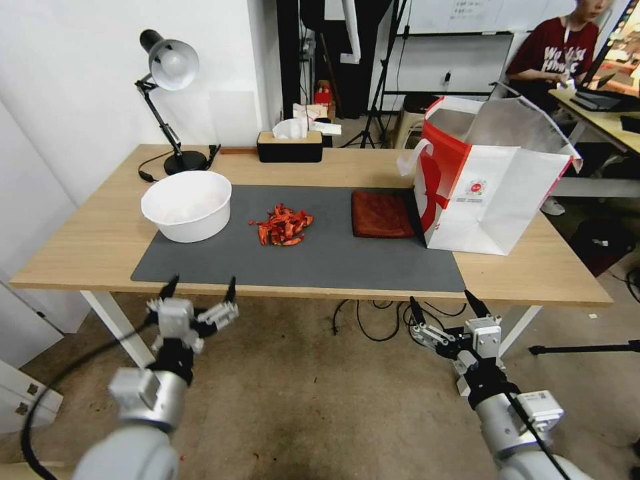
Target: Sweep shrimp from table into container with towel, then put container into takeout bag.
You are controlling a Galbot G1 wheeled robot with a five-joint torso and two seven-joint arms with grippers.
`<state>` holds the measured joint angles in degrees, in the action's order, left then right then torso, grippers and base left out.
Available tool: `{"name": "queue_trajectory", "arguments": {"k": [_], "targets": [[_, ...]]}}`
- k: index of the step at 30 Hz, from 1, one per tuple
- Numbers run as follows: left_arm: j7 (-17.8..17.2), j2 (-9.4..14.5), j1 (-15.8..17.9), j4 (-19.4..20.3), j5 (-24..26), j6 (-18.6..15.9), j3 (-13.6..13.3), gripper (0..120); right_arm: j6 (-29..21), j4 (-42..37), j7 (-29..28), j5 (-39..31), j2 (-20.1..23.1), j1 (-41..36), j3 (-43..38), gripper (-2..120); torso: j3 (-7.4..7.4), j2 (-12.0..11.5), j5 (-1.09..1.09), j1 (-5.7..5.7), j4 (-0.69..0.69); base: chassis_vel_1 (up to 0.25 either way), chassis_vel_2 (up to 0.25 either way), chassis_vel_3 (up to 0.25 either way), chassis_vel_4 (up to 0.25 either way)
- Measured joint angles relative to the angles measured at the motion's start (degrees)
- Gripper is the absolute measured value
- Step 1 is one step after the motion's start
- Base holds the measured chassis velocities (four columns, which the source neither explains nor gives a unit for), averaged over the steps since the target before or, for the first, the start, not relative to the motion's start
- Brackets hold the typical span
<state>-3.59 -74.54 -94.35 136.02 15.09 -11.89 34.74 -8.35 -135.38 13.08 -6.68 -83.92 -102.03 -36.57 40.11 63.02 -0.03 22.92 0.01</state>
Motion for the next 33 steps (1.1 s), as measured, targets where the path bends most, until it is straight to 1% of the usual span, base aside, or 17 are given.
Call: {"name": "queue_trajectory", "arguments": {"k": [1,2,3,4,5,6,7,8,10,12,13,15,16,18,21,23,33], "targets": [[0.00,0.00,0.00,0.00,0.00,0.00,0.00,100,0.00,0.00,0.00,0.00,0.00,0.00,0.00,100,0.00,0.00,0.00,0.00,0.00,0.000,0.000,0.000,0.000],[-0.29,0.69,0.46,0.17,1.06,-0.64,0.22,100,-0.46,-0.22,0.76,-0.43,0.14,0.11,-0.39,100,0.00,0.00,-0.01,0.01,0.02,0.000,0.000,0.000,0.000],[-0.70,1.72,1.24,0.62,2.55,-1.53,0.57,100,-1.01,-0.52,1.69,-0.96,0.29,0.23,-0.80,100,0.00,0.00,0.00,0.00,0.01,0.000,0.000,0.000,0.000],[-1.36,3.39,2.37,1.30,4.92,-2.95,1.10,100,-2.19,-1.05,3.77,-2.08,0.64,0.42,-1.68,100,-0.01,0.01,0.05,0.00,0.00,0.000,0.000,0.000,0.000],[-1.36,3.39,2.37,1.30,4.92,-2.95,1.10,100,-2.19,-1.05,3.77,-2.08,0.64,0.42,-1.68,100,-0.01,0.01,0.05,0.00,0.00,0.000,0.000,0.000,0.000],[-1.67,4.44,2.94,1.61,6.30,-3.60,1.39,100,-2.51,-1.24,4.33,-2.40,0.76,0.51,-1.98,100,0.00,0.00,0.01,0.00,-0.03,0.000,0.000,0.000,0.000],[-1.75,5.04,3.07,1.68,6.99,-3.75,1.54,100,-2.85,-1.33,5.05,-2.98,0.83,0.55,-2.26,100,0.00,0.00,0.04,0.00,-0.04,0.000,0.000,0.000,0.000],[-1.76,5.14,3.08,1.69,7.11,-3.75,1.56,100,-3.54,-1.76,6.60,-4.13,1.16,0.79,-3.07,100,0.00,0.00,0.03,0.00,0.00,0.000,0.000,0.000,0.000],[-1.76,5.16,3.05,1.69,7.14,-3.75,1.56,100,-4.04,-2.06,7.71,-4.95,1.37,0.94,-3.61,100,0.00,0.00,0.02,0.00,0.00,0.000,0.000,0.000,0.000],[-1.76,5.14,2.85,1.70,7.14,-3.67,1.55,100,-6.30,-3.28,12.51,-8.54,2.33,1.61,-6.00,100,0.00,0.00,0.03,0.00,-0.01,0.000,0.000,0.000,0.000],[-1.76,5.14,2.85,1.70,7.14,-3.67,1.55,100,-6.30,-3.28,12.51,-8.54,2.33,1.61,-6.00,100,0.00,0.00,0.03,0.00,-0.01,0.000,0.000,0.000,0.000],[-1.76,5.12,2.67,1.70,7.09,-3.61,1.56,100,-8.43,-4.40,16.99,-11.90,3.21,2.26,-8.23,100,0.00,0.00,0.03,0.00,0.00,0.000,0.000,0.000,0.000],[-1.76,5.12,2.67,1.70,7.09,-3.61,1.56,100,-8.43,-4.40,16.99,-11.90,3.21,2.26,-8.23,100,0.00,0.00,0.03,0.00,0.00,0.000,0.000,0.000,0.000],[-1.74,5.09,2.50,1.70,6.98,-3.49,1.58,100,-10.45,-5.58,21.69,-15.55,4.16,2.94,-10.64,100,0.00,0.00,0.03,0.00,-0.01,0.000,0.000,0.000,0.000],[-1.72,4.98,2.32,1.71,6.87,-3.39,1.63,100,-8.47,-4.70,22.46,-18.33,4.61,3.86,-12.78,100,-0.02,0.00,0.03,0.00,0.00,0.000,0.000,0.000,0.000],[-1.71,4.92,2.23,1.71,6.84,-3.32,1.65,100,-8.07,-4.40,22.40,-18.62,4.65,4.01,-13.14,100,-0.01,0.00,0.05,0.01,-0.01,0.000,0.000,0.000,0.000],[-1.58,4.65,1.83,1.72,6.61,-2.84,1.72,100,-6.50,-2.50,18.41,-17.35,4.62,4.69,-13.69,100,-0.01,0.00,0.03,0.00,-0.01,0.000,0.000,0.000,0.000]]}}
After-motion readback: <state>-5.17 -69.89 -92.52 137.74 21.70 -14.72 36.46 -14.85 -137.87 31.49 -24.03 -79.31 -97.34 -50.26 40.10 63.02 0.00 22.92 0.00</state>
